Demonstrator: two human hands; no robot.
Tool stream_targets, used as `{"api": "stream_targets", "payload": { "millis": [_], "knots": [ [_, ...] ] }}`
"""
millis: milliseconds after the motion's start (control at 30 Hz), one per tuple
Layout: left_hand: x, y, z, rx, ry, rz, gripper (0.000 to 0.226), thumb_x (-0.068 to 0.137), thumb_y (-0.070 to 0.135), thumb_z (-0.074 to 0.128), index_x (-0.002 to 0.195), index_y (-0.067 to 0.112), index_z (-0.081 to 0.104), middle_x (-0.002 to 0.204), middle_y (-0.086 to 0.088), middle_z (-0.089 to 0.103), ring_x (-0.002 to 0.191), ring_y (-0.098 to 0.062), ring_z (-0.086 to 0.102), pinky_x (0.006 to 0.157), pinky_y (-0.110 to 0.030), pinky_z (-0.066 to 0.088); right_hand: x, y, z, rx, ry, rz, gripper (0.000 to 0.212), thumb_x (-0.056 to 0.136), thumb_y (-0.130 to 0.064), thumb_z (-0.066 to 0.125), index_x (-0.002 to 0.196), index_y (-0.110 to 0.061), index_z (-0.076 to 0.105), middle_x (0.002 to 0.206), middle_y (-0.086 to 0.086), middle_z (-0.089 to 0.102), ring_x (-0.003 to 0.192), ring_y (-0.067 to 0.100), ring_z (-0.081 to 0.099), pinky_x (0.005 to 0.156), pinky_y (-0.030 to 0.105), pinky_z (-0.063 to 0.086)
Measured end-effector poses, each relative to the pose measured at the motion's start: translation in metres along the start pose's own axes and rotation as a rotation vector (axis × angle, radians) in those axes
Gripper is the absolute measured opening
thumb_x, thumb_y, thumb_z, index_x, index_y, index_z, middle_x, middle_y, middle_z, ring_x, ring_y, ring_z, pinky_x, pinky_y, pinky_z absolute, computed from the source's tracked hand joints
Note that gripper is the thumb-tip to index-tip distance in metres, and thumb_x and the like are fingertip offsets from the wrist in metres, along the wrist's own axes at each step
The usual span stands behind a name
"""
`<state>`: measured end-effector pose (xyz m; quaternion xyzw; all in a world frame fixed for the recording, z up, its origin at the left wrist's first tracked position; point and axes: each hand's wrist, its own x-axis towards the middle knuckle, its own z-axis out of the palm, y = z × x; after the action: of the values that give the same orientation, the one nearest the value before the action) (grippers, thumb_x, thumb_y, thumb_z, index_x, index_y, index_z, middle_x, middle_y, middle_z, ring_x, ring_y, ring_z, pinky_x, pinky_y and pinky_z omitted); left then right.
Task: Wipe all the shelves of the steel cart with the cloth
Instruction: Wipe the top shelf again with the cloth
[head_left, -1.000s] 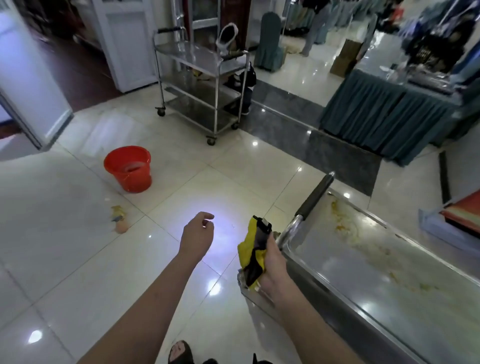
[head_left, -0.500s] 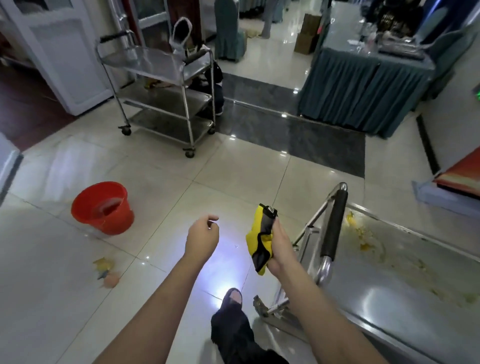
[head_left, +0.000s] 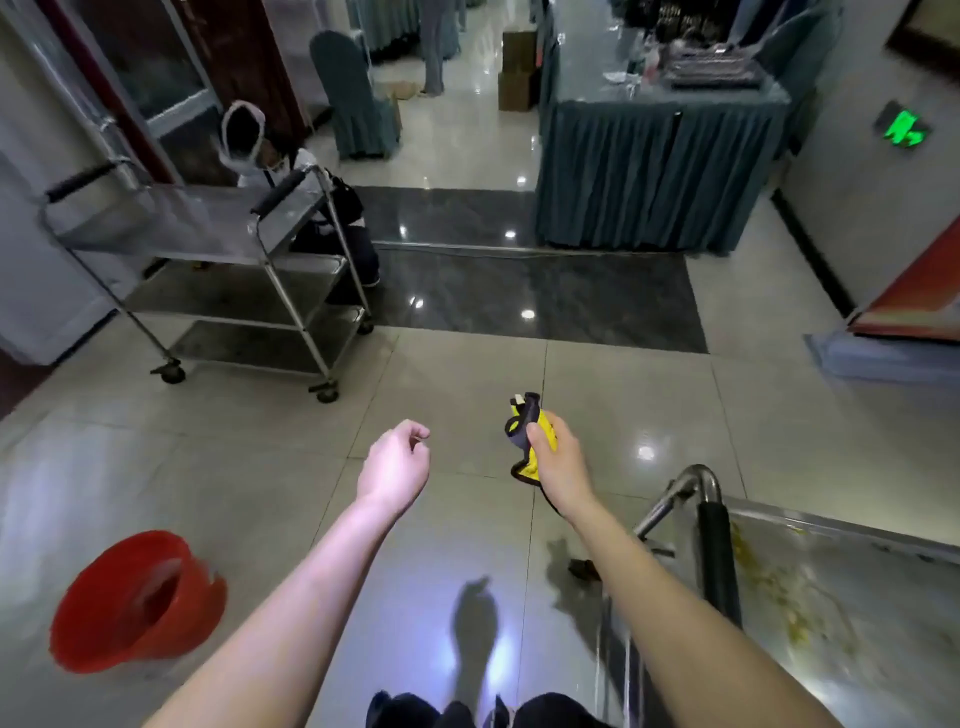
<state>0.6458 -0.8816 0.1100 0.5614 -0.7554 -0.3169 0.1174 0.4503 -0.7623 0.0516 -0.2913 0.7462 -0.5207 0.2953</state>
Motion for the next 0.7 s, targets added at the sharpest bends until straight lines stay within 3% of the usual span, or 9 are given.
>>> {"api": "stream_targets", "payload": {
  "millis": [233, 333, 433, 500, 633, 700],
  "knots": [
    [0.133, 0.094, 0.040, -0.010, -0.118, 0.212, 0.026, 0.093, 0.013, 0.050, 0.110, 0.021, 0.068, 0.112, -0.003, 0.073, 0.106, -0.030, 0.065, 0.092, -0.035, 0.050, 0.108, -0.010, -0.044, -0.059, 0.259, 0.016, 0.037, 0.102, -0.041, 0.049, 0.133, -0.025, 0.063, 0.121, -0.002, 0.067, 0.114, 0.021, 0.061, 0.098, 0.042, 0.049],
    [0.192, 0.135, 0.067, -0.001, -0.193, 0.296, 0.028, 0.096, 0.011, 0.051, 0.116, 0.016, 0.069, 0.115, -0.006, 0.072, 0.109, -0.031, 0.064, 0.092, -0.034, 0.047, 0.154, -0.013, -0.066, -0.048, 0.349, 0.008, 0.028, 0.107, -0.029, 0.052, 0.133, -0.023, 0.063, 0.119, -0.004, 0.067, 0.111, 0.016, 0.061, 0.089, 0.031, 0.045],
    [0.247, 0.180, 0.097, -0.048, -0.306, 0.365, 0.026, 0.097, 0.011, 0.050, 0.117, 0.014, 0.066, 0.112, -0.009, 0.070, 0.107, -0.031, 0.064, 0.086, -0.030, 0.045, 0.198, -0.016, -0.092, -0.033, 0.450, 0.049, 0.027, 0.107, -0.030, 0.053, 0.133, -0.029, 0.062, 0.118, -0.011, 0.068, 0.107, 0.006, 0.063, 0.084, 0.021, 0.044],
    [0.280, 0.212, 0.114, -0.066, -0.366, 0.417, 0.026, 0.096, 0.010, 0.050, 0.117, 0.015, 0.066, 0.112, -0.007, 0.069, 0.107, -0.027, 0.064, 0.086, -0.027, 0.045, 0.225, -0.015, -0.111, 0.006, 0.547, 0.104, 0.027, 0.106, -0.033, 0.054, 0.132, -0.034, 0.061, 0.117, -0.014, 0.068, 0.107, 0.007, 0.064, 0.088, 0.028, 0.049],
    [0.327, 0.278, 0.143, -0.035, -0.469, 0.560, 0.028, 0.097, 0.012, 0.049, 0.119, 0.018, 0.065, 0.115, -0.003, 0.068, 0.108, -0.023, 0.063, 0.090, -0.030, 0.047, 0.263, -0.011, -0.151, 0.133, 0.735, 0.252, 0.038, 0.095, -0.052, 0.060, 0.132, -0.041, 0.056, 0.117, -0.006, 0.071, 0.108, 0.024, 0.068, 0.088, 0.048, 0.055],
    [0.344, 0.309, 0.165, -0.008, -0.546, 0.611, 0.028, 0.098, 0.013, 0.048, 0.121, 0.019, 0.063, 0.112, -0.003, 0.067, 0.105, -0.022, 0.062, 0.085, -0.029, 0.044, 0.268, -0.011, -0.169, 0.099, 0.840, 0.325, 0.044, 0.099, -0.051, 0.059, 0.140, -0.038, 0.051, 0.121, -0.003, 0.068, 0.107, 0.025, 0.066, 0.093, 0.047, 0.055]
  ]
}}
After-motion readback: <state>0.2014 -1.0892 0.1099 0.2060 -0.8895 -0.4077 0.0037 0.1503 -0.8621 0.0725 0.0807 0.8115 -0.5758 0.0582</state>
